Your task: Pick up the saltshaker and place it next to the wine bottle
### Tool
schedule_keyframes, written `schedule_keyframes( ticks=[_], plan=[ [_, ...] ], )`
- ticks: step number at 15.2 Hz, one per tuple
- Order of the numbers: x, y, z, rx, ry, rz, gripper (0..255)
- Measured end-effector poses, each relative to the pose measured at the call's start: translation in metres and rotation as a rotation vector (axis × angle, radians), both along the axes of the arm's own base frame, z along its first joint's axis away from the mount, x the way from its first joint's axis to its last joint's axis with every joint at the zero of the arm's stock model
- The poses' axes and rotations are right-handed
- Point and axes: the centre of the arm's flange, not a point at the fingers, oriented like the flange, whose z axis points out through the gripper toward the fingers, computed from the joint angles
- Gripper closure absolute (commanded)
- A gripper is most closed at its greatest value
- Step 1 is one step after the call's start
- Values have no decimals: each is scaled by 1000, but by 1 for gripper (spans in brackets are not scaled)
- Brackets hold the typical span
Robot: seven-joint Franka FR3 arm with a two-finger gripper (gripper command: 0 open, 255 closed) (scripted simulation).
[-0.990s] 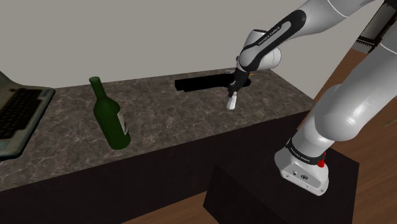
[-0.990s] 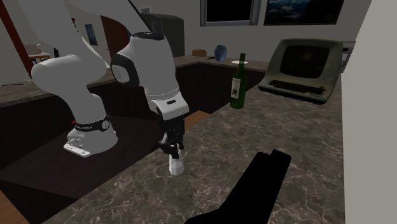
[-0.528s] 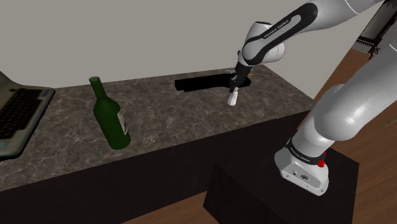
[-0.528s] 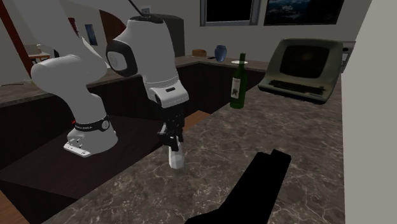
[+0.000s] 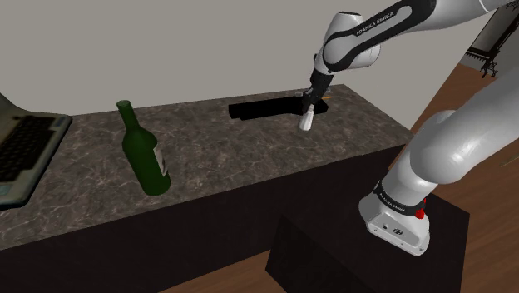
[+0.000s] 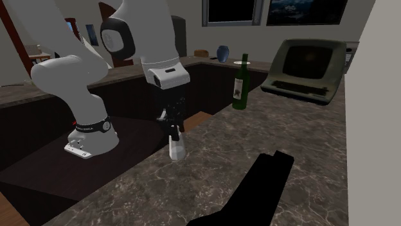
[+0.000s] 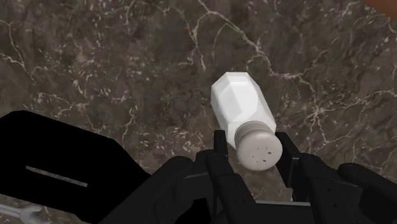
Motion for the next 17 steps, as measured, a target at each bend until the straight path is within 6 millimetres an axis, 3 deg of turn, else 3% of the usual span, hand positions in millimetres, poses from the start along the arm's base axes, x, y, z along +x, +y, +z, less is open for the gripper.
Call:
schedule_keyframes(
  ticks=[17],
  plan=[
    [0, 0, 88, 0, 0, 0, 255]
  ],
)
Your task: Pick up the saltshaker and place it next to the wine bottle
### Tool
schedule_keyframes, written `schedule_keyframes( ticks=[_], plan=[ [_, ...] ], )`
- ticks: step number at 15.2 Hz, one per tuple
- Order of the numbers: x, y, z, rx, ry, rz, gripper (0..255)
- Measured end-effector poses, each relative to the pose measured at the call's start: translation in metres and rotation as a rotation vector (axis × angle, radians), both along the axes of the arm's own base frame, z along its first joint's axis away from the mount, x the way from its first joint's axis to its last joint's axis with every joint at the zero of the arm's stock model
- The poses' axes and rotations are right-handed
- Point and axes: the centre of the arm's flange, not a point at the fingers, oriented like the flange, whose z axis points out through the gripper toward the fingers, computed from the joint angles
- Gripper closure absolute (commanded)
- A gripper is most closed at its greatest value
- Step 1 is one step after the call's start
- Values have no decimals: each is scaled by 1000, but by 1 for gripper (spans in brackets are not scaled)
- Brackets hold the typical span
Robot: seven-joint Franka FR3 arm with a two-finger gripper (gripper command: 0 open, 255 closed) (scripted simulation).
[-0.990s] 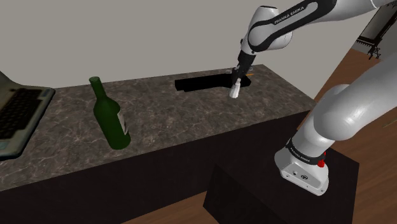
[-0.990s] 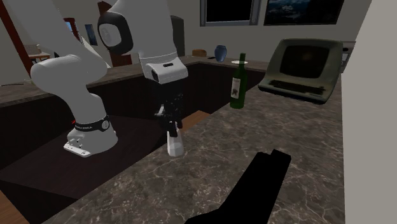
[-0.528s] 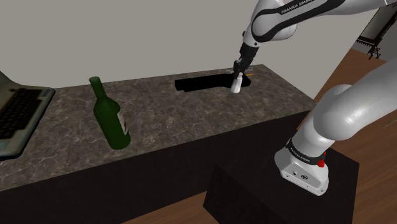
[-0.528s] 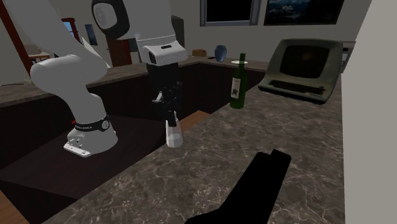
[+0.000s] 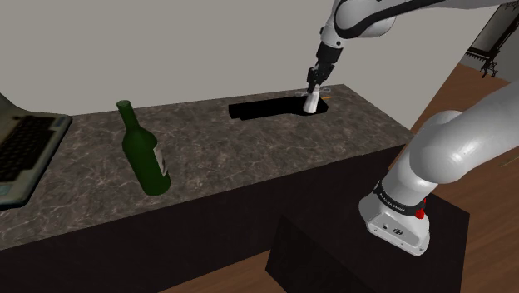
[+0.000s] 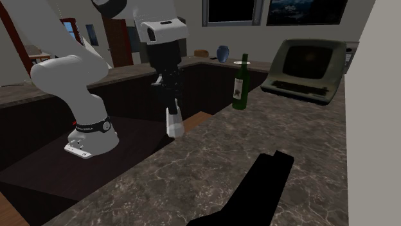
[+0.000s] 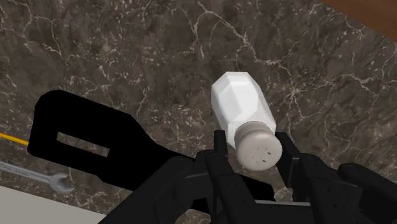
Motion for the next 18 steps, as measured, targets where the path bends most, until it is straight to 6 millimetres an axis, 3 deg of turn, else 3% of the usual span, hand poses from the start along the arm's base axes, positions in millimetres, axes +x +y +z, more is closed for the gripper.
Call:
schedule_keyframes(
  ticks=[18],
  plan=[
    [1, -1, 95, 0, 0, 0, 255]
  ],
)
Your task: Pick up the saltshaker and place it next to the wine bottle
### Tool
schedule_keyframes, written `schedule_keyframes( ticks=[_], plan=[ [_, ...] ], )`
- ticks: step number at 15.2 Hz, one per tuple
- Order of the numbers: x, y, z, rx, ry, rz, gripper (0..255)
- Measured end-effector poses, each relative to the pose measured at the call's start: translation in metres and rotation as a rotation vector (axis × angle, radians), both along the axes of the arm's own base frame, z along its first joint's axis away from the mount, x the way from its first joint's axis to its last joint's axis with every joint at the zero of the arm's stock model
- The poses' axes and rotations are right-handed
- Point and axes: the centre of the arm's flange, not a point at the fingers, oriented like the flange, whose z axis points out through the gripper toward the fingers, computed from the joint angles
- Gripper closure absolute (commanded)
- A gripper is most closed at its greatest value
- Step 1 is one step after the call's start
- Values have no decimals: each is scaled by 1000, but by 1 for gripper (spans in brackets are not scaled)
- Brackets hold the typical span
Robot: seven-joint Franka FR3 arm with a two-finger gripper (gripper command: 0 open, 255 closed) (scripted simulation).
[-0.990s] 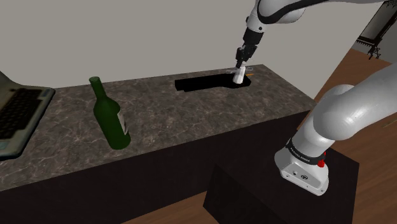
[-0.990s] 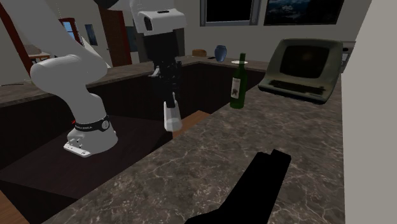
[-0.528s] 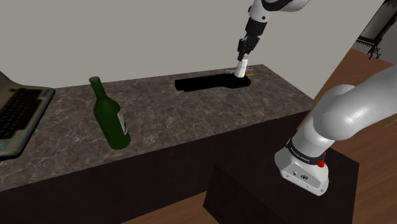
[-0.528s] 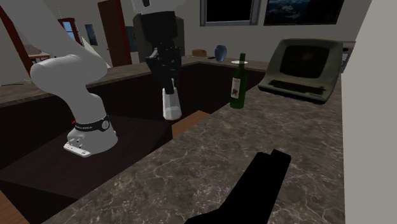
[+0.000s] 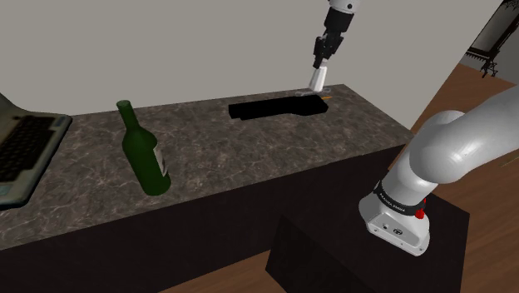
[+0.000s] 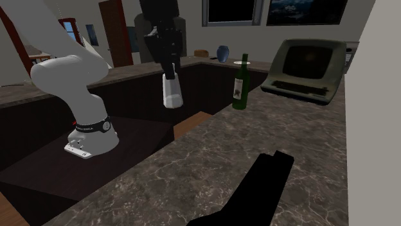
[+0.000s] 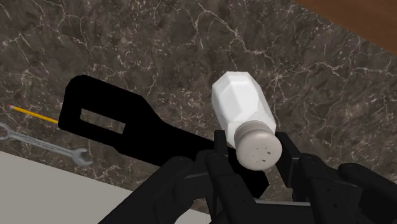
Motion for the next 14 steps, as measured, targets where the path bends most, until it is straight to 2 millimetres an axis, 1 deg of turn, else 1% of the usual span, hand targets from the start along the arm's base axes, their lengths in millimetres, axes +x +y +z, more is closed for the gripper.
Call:
schedule_keyframes(
  ticks=[14],
  plan=[
    [-1, 1, 74, 0, 0, 0, 255]
  ],
)
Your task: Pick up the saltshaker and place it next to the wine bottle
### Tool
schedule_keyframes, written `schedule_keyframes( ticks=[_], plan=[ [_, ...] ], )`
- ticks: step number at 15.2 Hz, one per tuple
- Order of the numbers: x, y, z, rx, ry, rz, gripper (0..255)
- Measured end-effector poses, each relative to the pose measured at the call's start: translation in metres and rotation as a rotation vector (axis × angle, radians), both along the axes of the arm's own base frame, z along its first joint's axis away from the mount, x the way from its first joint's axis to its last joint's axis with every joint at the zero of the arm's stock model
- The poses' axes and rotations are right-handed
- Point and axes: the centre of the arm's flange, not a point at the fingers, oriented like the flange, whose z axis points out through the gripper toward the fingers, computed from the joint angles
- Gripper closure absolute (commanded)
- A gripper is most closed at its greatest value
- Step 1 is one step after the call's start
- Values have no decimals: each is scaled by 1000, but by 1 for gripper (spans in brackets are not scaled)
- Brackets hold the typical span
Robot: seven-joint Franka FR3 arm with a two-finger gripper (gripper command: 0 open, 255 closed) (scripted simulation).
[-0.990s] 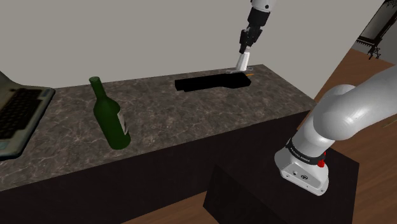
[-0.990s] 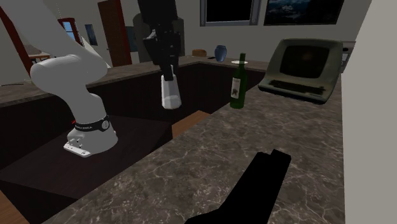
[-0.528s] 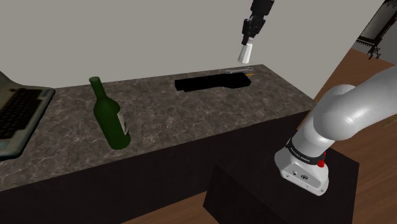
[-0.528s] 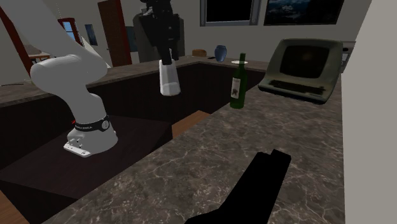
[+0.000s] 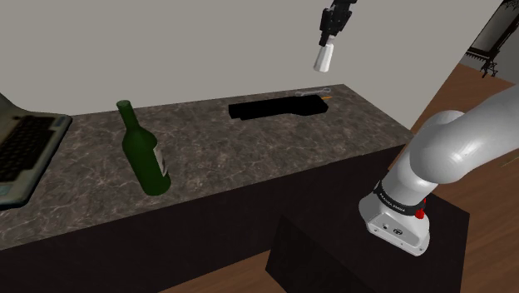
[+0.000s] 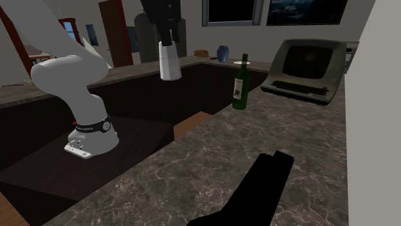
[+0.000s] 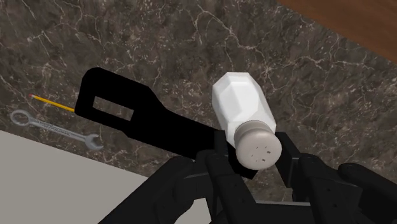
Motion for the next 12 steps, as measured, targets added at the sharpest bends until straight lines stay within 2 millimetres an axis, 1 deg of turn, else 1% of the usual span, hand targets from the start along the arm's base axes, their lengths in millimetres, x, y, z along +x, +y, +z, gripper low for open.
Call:
schedule_keyframes(
  ticks=[10, 12],
  plan=[
    [1, -1, 54, 0, 0, 0, 255],
    [0, -1, 61, 0, 0, 0, 255]
  ],
)
